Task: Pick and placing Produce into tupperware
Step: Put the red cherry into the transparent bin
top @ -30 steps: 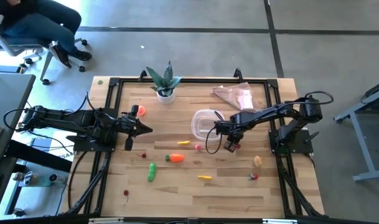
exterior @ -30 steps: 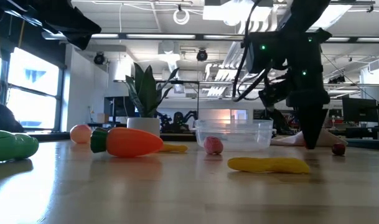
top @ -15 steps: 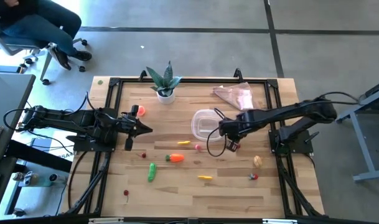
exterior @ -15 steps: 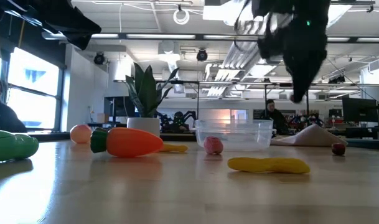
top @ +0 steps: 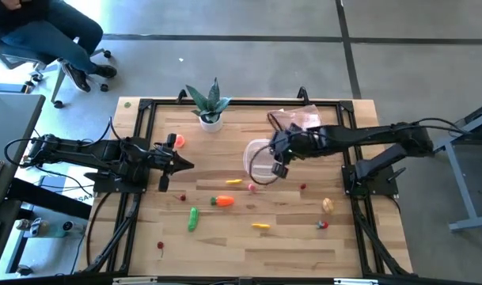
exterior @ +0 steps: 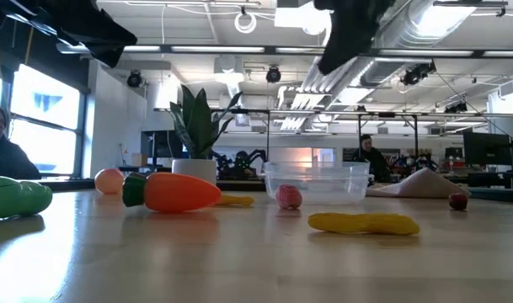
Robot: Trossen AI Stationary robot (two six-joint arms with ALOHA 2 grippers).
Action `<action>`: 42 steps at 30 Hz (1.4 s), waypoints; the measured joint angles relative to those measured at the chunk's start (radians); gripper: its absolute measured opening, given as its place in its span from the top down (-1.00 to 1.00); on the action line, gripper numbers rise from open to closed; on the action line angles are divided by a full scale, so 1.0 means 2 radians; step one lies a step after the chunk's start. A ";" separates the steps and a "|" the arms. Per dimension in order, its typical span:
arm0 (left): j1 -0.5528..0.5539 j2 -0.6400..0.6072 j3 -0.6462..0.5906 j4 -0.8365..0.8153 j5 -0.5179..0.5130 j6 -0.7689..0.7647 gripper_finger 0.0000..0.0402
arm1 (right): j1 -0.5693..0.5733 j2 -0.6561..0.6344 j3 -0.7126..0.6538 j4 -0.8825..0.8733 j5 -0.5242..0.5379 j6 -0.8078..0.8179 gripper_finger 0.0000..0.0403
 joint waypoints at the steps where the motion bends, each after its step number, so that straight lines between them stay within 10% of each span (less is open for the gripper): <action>1: 0.000 0.000 0.000 0.000 0.000 0.000 0.96 | -0.009 0.010 0.000 0.003 -0.007 -0.003 0.64; 18: 0.000 0.000 0.000 0.000 0.000 0.000 0.96 | -0.094 0.207 -0.001 0.049 -0.095 -0.060 0.64; 42: 0.000 0.000 0.000 0.000 0.000 0.000 0.96 | -0.121 0.237 -0.001 0.071 -0.130 -0.065 0.64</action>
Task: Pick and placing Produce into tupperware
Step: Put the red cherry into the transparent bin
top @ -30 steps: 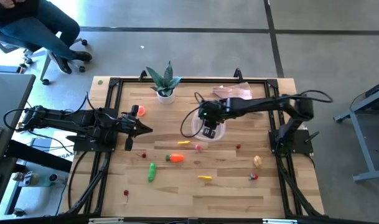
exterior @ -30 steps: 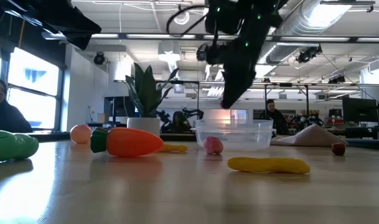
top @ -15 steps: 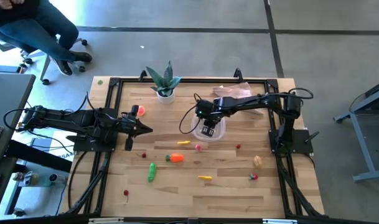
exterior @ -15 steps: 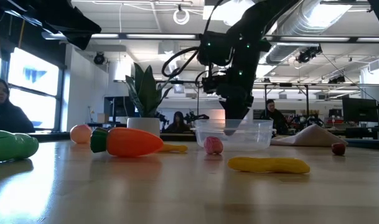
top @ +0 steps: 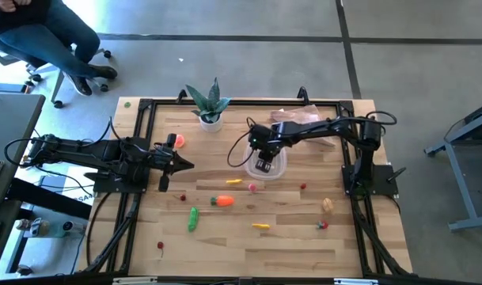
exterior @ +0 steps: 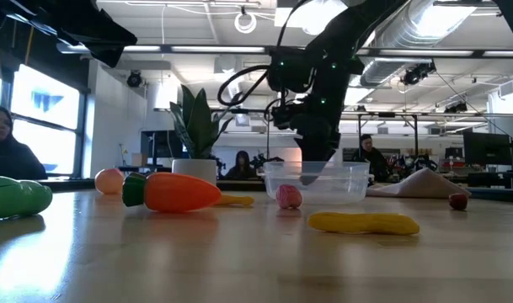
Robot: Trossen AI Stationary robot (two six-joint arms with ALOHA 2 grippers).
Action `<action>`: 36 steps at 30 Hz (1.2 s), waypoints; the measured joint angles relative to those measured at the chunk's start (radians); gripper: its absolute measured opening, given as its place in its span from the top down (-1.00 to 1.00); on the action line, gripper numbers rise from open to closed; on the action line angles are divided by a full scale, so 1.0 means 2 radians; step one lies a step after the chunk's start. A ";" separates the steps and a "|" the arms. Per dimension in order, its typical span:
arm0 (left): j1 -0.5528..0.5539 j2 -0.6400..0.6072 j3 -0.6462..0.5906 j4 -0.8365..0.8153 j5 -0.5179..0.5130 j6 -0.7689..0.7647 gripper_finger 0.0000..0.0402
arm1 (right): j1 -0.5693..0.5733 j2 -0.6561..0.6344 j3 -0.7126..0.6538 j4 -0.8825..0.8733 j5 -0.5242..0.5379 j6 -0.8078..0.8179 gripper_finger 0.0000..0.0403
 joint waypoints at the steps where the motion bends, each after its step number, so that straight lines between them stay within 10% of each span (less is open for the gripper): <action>1: 0.000 0.000 0.000 0.000 0.000 0.000 0.96 | -0.001 0.001 0.000 0.002 -0.001 0.000 0.64; 36: 0.000 0.000 0.000 0.000 0.000 0.000 0.96 | -0.005 0.000 0.037 -0.064 -0.022 -0.002 0.41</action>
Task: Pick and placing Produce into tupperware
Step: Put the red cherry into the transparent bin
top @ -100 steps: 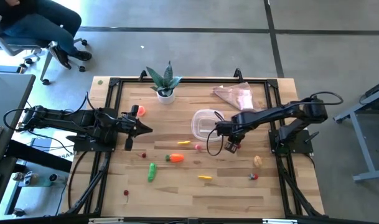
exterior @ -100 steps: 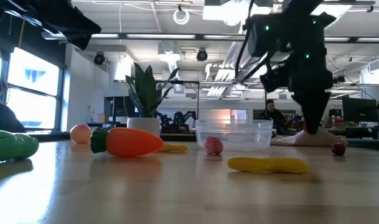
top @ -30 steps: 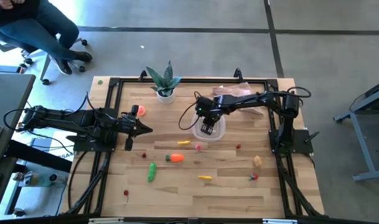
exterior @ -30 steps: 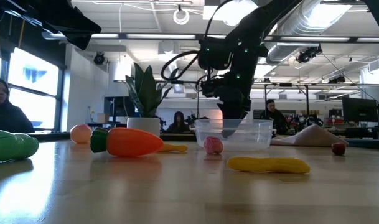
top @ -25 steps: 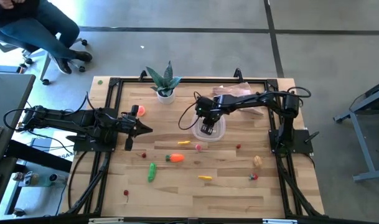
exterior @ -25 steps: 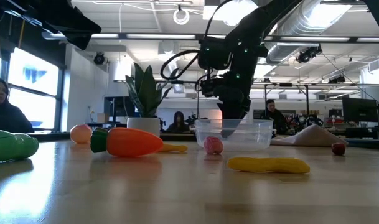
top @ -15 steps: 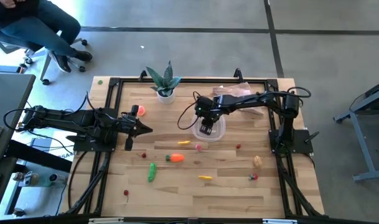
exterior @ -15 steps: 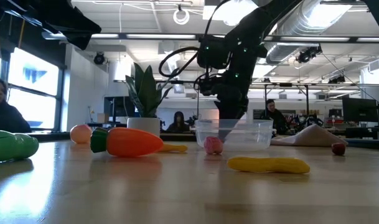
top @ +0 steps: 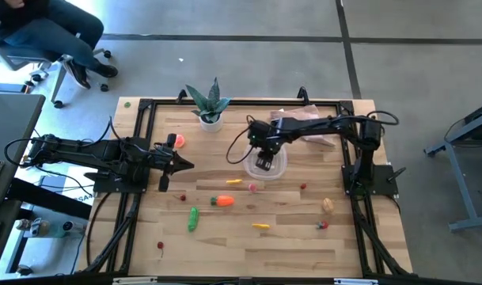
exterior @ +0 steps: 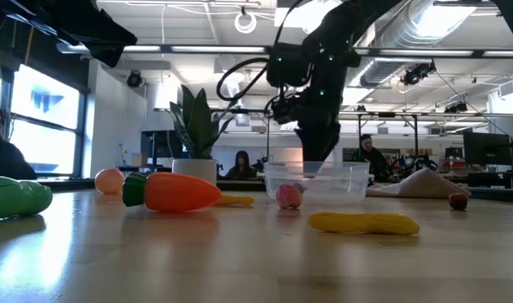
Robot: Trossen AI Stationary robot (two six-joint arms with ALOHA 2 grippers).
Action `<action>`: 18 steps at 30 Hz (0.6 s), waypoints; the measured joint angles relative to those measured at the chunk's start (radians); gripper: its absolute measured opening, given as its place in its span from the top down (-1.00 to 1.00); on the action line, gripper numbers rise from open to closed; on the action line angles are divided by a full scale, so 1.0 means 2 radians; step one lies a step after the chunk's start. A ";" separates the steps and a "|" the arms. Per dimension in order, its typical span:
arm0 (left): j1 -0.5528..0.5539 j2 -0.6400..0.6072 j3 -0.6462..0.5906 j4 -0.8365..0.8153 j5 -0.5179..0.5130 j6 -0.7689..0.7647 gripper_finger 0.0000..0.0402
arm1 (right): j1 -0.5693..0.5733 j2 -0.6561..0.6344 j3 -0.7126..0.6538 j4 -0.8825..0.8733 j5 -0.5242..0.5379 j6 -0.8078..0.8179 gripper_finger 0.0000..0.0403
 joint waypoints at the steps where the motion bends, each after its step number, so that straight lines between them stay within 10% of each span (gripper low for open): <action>1: 0.000 0.000 0.000 0.000 0.000 0.000 0.96 | 0.001 0.000 0.008 -0.016 0.000 0.003 0.41; 18: 0.000 0.000 0.000 0.000 0.000 0.000 0.96 | 0.048 -0.015 0.135 -0.243 0.084 0.046 0.41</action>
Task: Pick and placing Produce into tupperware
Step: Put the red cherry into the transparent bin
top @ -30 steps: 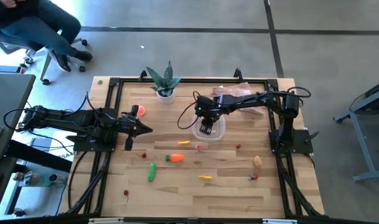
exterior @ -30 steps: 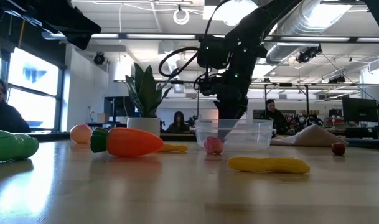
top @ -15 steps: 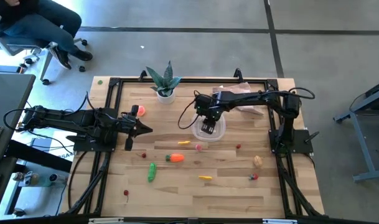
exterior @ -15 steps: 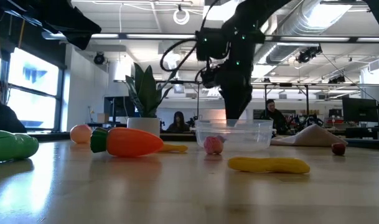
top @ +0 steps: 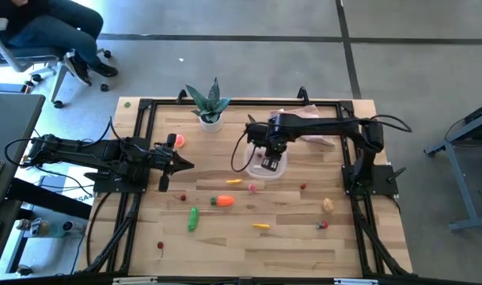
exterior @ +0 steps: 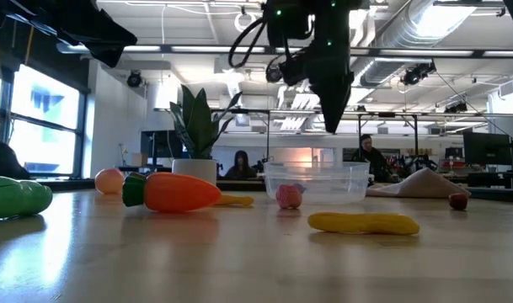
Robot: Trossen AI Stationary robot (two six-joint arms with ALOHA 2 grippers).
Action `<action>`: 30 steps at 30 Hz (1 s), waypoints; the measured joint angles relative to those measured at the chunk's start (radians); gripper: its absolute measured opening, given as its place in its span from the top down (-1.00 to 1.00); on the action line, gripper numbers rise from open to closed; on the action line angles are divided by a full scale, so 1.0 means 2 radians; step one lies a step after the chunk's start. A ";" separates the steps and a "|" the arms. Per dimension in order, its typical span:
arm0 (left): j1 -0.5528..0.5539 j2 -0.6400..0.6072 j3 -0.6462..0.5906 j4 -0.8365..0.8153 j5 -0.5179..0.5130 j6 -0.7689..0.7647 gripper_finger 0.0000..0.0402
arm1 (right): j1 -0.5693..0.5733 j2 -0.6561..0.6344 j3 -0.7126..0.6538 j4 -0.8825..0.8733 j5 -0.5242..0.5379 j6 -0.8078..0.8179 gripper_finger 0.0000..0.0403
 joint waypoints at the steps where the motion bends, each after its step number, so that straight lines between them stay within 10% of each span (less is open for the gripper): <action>1: 0.000 0.000 0.000 0.000 0.000 0.000 0.96 | 0.002 -0.007 -0.001 -0.004 0.009 0.007 0.41; 17: 0.000 0.000 0.000 0.000 0.000 0.000 0.96 | 0.048 -0.247 -0.197 0.002 0.034 0.210 0.41; 30: 0.000 0.000 0.000 0.000 0.000 0.000 0.96 | 0.131 -0.409 -0.430 0.209 -0.107 0.206 0.41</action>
